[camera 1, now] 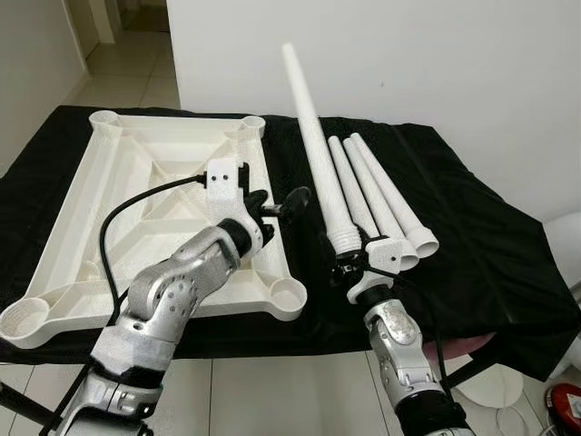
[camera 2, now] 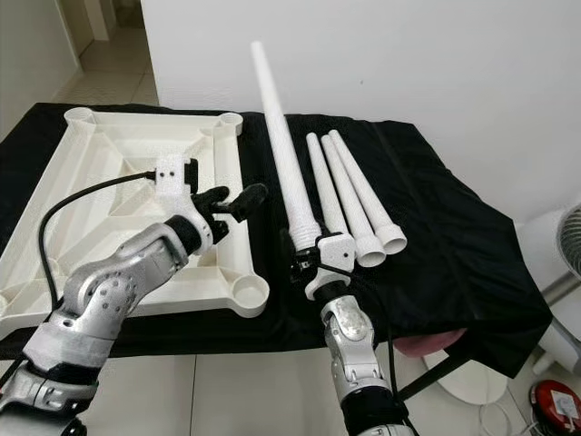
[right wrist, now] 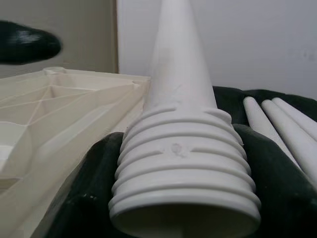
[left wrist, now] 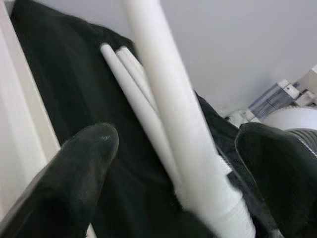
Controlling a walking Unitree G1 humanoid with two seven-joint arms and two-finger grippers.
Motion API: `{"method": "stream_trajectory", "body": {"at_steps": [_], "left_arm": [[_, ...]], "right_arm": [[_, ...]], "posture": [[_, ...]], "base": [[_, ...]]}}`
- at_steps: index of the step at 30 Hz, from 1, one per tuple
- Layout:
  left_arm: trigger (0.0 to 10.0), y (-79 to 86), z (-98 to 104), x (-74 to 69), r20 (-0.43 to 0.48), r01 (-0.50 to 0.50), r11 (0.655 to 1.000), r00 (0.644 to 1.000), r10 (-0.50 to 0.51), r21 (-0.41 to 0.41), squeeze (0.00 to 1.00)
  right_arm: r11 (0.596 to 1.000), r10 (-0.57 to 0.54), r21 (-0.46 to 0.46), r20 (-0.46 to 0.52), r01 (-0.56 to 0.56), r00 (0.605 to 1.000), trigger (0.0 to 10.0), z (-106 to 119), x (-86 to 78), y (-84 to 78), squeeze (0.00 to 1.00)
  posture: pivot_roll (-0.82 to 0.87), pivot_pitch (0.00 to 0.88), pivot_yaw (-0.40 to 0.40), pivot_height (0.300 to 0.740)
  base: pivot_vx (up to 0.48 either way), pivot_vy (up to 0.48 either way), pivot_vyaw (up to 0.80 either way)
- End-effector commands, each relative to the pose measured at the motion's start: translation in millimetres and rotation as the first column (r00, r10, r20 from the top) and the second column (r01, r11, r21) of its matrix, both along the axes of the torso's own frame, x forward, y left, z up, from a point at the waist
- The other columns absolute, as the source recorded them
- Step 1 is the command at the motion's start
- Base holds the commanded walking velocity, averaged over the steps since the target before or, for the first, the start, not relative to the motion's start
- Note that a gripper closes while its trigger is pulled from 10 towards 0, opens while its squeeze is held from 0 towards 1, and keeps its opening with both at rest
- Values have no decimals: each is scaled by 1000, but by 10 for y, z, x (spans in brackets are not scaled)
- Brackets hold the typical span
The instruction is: Building children table
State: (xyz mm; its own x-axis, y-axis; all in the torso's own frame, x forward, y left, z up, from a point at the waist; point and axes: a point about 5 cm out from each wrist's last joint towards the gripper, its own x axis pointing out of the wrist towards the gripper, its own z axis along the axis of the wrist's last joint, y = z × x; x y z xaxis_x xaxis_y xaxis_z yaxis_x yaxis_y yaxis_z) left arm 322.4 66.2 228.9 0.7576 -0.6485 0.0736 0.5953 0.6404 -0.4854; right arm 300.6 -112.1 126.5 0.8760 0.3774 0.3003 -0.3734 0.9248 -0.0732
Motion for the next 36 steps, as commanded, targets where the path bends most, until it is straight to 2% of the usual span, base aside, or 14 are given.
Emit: {"method": "stream_trajectory", "body": {"at_steps": [1,3,6,9,13,19,26,29,30,36], "left_arm": [[10000,-90,54,-57,65,195,979,979,-191,-58,0],[10000,-163,113,20,33,232,970,973,-230,-78,0],[10000,-188,127,59,10,242,967,970,-242,-82,0],[10000,-227,140,144,-31,232,972,972,-234,-44,0],[10000,-238,131,259,-70,211,976,976,-207,54,0],[10000,-156,128,391,-112,134,988,986,-125,76,0],[10000,-71,240,486,-133,85,996,988,-83,12,0],[10000,85,429,607,-158,36,996,986,-48,-75,0],[10000,85,429,607,-158,36,996,986,-48,-75,0],[10000,318,577,778,-216,-60,992,976,36,-108,0]], "right_arm": [[999,30,-13,46,-29,999,10000,70,-12,39,0],[996,81,-50,80,-77,993,10000,139,0,104,0],[995,93,-56,89,-88,992,10000,161,9,124,0],[992,116,-68,108,-109,987,10000,201,13,176,0],[987,146,-90,134,-134,980,10000,252,-1,259,0],[987,140,-95,142,-127,980,10000,258,-13,270,0],[979,176,-124,135,-159,975,10000,201,-96,289,0],[973,194,-149,111,-176,975,10000,92,-196,266,0],[973,194,-149,111,-176,975,10000,92,-196,266,0],[964,221,-170,94,-203,971,10000,23,-298,277,0]], "posture": [[-29,0,-54,740],[-15,0,-59,740],[-11,0,-66,740],[-8,0,-71,740],[-11,0,-70,740],[-14,0,-69,740],[-9,0,-70,740],[-6,0,-71,740],[-6,0,-71,740],[0,0,-73,740]], "base": [[0,0,0],[0,0,0],[0,0,0],[0,0,0],[0,0,0],[0,0,0],[0,0,0],[0,0,0],[0,0,0],[0,0,0]]}}
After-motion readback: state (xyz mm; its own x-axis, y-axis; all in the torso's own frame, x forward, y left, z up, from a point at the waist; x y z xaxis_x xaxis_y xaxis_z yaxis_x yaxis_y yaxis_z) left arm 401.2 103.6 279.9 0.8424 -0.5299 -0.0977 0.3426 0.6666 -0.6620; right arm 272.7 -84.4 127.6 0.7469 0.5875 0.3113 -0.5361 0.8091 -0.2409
